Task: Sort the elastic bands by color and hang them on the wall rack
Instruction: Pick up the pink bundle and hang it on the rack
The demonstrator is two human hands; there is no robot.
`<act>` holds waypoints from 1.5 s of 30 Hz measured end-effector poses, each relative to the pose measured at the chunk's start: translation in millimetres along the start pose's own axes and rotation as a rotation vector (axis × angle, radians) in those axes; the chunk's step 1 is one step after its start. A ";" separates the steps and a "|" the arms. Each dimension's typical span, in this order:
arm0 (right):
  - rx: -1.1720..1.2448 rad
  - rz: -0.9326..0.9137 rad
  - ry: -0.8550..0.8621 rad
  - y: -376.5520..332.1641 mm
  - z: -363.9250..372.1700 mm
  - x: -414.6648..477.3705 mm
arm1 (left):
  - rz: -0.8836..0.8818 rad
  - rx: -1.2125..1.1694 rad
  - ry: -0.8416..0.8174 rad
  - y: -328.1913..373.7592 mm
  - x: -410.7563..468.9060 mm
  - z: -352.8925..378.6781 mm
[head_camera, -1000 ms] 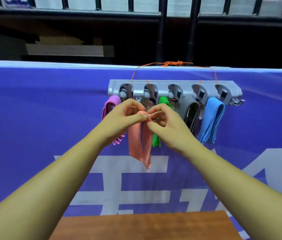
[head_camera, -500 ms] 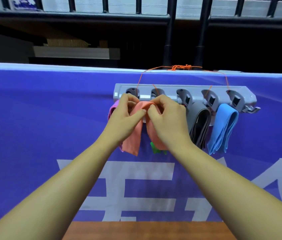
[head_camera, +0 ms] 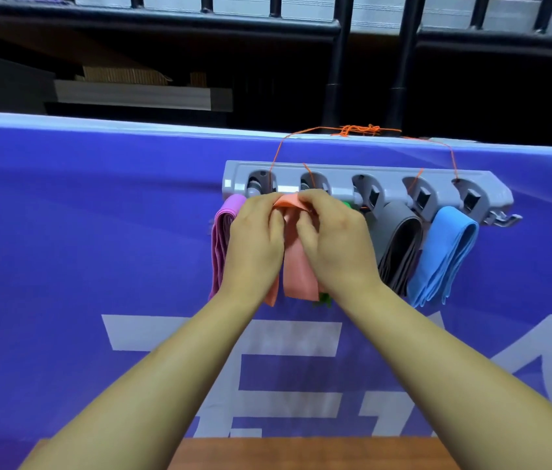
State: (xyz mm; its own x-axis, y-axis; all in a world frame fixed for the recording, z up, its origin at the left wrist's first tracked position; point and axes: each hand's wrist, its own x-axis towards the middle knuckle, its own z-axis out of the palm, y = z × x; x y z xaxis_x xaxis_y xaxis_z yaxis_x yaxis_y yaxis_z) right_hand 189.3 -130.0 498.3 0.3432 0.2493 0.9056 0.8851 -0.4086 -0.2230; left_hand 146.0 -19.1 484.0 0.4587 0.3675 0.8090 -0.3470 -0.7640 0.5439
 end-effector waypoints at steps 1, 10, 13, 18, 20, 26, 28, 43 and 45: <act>0.030 0.033 -0.006 -2.5 0.1 -0.2 | 0.004 -0.005 0.008 0.1 -0.6 0.0; 0.204 0.282 -0.055 -10.8 -7.5 6.8 | 0.006 -0.031 -0.021 1.8 -2.2 -10.1; 0.085 0.150 -0.034 -10.4 -10.4 12.4 | 0.007 -0.032 -0.019 3.9 -3.7 -13.0; 0.012 -0.004 0.049 -12.9 -9.2 16.4 | 0.020 -0.002 0.076 9.7 -0.2 -11.4; -0.020 -0.029 0.024 -12.2 -6.1 12.3 | 0.029 0.014 0.072 9.9 -2.2 -8.3; -0.069 0.098 -0.162 -1.7 -4.8 -8.3 | 0.037 0.073 -0.112 -5.5 -16.4 -8.6; 0.019 0.182 -0.166 -1.3 -5.3 -12.4 | 0.018 0.079 -0.145 -8.1 -18.1 -10.6; 0.170 0.183 -0.096 -0.3 0.1 -13.8 | -0.122 -0.003 -0.095 -7.1 -24.1 -6.8; 0.145 0.166 -0.073 -1.1 0.0 -14.4 | -0.162 -0.005 -0.078 -4.4 -21.2 -8.3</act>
State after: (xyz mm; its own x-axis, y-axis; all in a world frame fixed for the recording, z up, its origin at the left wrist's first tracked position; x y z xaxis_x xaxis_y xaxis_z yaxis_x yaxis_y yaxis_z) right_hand 183.4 -133.1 485.5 0.5046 0.2540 0.8251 0.8488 -0.3204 -0.4205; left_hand 131.1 -19.1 466.3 0.5711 0.4427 0.6912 -0.2677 -0.6956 0.6667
